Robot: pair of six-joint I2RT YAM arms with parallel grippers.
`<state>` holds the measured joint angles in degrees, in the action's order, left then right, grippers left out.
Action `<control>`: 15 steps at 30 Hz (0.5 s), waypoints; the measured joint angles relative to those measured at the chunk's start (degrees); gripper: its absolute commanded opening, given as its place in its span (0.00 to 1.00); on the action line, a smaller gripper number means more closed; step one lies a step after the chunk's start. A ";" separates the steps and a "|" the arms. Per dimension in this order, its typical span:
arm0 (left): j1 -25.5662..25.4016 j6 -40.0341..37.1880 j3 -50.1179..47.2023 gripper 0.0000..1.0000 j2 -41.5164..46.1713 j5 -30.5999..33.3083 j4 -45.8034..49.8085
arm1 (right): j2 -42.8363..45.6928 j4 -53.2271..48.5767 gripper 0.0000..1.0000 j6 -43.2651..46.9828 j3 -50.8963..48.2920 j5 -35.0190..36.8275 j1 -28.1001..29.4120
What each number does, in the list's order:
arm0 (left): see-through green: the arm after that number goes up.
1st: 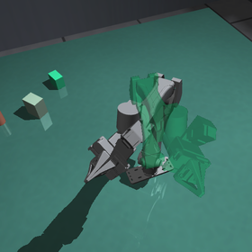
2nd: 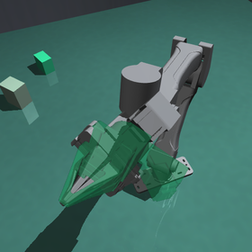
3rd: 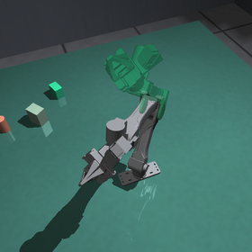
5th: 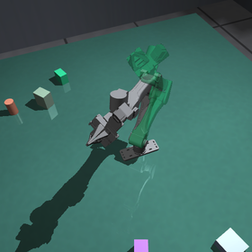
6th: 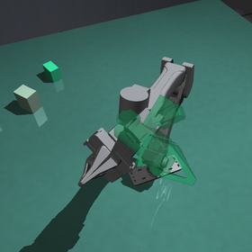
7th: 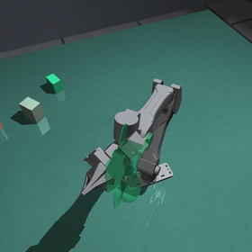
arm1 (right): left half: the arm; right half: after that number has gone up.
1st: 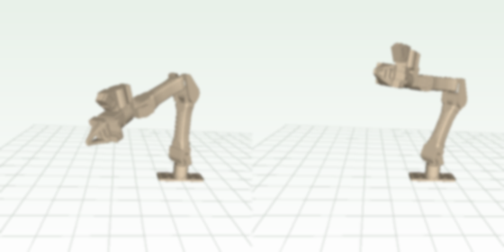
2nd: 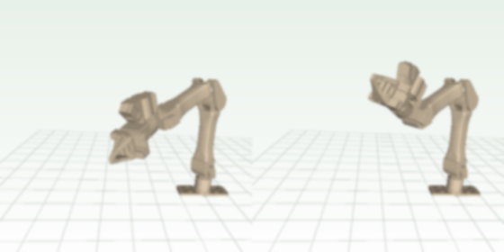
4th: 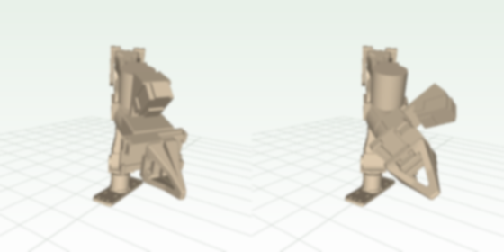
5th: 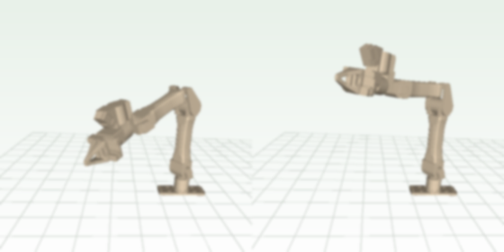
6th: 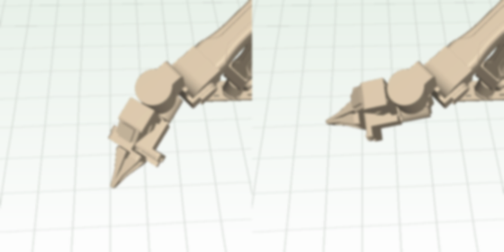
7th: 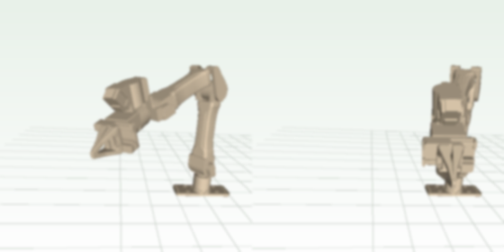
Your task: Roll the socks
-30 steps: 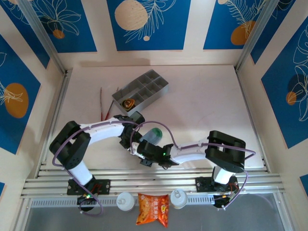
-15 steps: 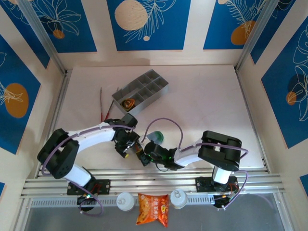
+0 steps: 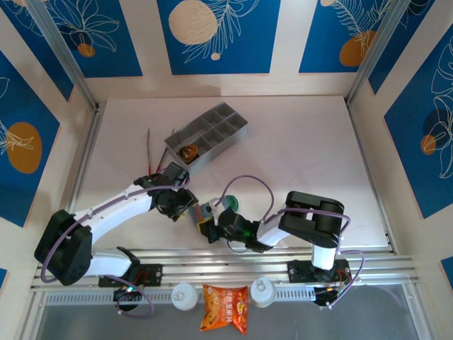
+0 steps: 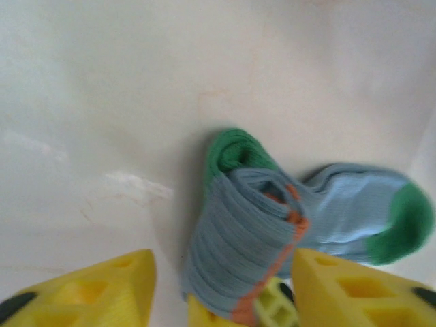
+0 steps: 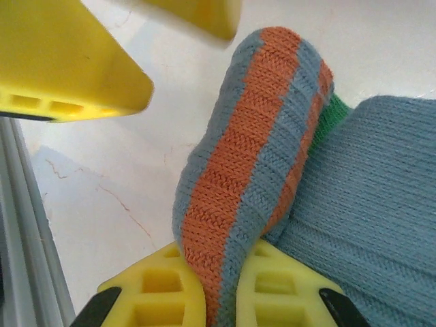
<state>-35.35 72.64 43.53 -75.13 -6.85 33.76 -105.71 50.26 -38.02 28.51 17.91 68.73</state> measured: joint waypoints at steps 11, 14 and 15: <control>0.00 -6.56 -6.25 0.58 -0.46 -0.17 -7.61 | -4.81 13.94 0.00 -5.31 -3.45 -4.90 -2.21; -0.02 -6.78 -7.43 0.61 0.11 -0.13 -9.35 | -6.21 17.75 0.00 -6.71 -4.22 -7.15 -3.26; -0.02 -6.78 -8.04 0.61 0.72 -0.11 -9.86 | -6.38 18.38 0.00 -6.99 -4.35 -7.89 -3.56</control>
<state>-35.38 65.87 35.48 -74.41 -6.96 23.90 -112.09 68.64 -45.01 24.16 10.02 65.17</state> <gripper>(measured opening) 0.604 0.092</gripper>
